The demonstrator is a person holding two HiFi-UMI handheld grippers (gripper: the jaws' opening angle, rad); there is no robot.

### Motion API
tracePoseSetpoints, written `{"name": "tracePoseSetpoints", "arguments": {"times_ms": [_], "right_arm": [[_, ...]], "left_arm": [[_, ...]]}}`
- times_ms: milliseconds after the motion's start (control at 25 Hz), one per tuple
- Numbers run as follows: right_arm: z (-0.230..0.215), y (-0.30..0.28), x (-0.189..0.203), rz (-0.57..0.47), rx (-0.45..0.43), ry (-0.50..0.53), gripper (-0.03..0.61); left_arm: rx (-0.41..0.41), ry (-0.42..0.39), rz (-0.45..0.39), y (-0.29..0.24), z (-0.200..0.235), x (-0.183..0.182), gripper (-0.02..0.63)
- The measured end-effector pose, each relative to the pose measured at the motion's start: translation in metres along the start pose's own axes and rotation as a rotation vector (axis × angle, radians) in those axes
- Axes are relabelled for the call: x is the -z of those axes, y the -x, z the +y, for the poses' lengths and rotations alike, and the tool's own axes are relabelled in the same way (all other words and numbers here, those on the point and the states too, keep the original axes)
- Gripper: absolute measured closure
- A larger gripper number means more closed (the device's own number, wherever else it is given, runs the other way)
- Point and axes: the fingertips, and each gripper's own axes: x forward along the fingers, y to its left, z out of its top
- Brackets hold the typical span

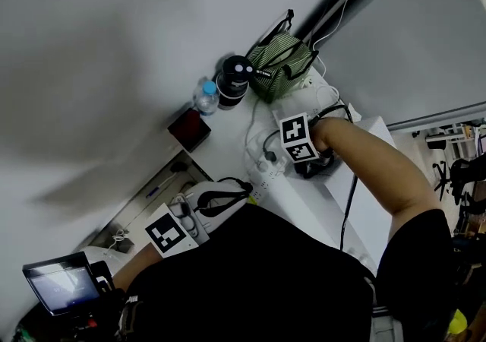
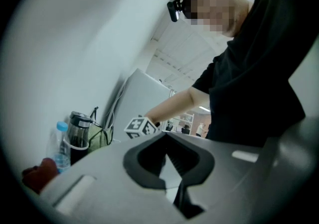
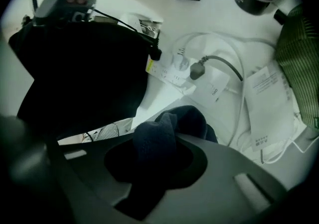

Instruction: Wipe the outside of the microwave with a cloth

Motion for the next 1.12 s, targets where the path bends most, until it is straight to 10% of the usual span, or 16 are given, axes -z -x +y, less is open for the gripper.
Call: {"name": "tracePoseSetpoints", "arguments": {"times_ms": [360, 680, 1120], "right_arm": [[-0.077, -0.072, -0.04, -0.002, 0.099, -0.186, 0.504], [-0.026, -0.004, -0.018, -0.127, 0.229, -0.198, 0.5], [0.147, 0.084, 0.107, -1.195, 0.575, -0.412, 0.5]], "left_arm": [[-0.1, 0.012, -0.007, 0.04, 0.014, 0.004, 0.611], [0.051, -0.008, 0.009, 0.031, 0.014, -0.013, 0.611], [0.232, -0.078, 0.093, -0.03, -0.061, -0.013, 0.611]]}}
